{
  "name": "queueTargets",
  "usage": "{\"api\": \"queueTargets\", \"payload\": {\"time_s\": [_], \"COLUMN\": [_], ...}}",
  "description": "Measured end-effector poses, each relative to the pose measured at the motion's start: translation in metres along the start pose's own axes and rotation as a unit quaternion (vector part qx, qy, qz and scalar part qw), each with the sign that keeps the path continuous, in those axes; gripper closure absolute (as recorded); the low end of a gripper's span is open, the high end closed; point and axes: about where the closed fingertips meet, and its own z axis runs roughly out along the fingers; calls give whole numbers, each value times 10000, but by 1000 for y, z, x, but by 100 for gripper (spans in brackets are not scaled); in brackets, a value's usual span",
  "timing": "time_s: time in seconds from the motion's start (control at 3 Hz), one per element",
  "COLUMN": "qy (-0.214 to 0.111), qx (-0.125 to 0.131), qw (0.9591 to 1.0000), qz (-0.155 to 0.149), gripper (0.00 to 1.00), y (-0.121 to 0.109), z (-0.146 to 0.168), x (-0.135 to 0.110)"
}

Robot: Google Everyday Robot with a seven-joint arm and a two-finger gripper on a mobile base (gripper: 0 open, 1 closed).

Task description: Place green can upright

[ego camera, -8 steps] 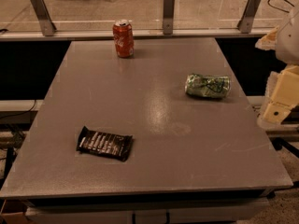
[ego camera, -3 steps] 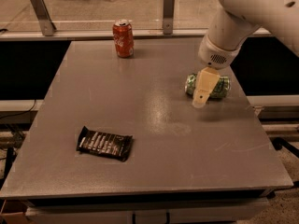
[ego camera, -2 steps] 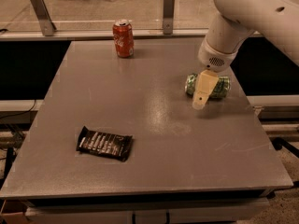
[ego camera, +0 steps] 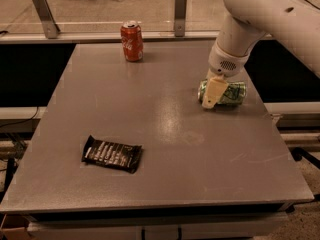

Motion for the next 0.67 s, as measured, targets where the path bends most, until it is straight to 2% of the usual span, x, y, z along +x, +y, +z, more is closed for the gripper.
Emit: {"api": "queueTargets", "payload": {"time_s": [0.33, 0.67], "qy": [-186, -845], "qx": [-40, -52], "qw": [9998, 9962], "qz": [-76, -209], "gripper": [64, 87], "y": [1, 0], "z": [-8, -33], "x": [-12, -33]}}
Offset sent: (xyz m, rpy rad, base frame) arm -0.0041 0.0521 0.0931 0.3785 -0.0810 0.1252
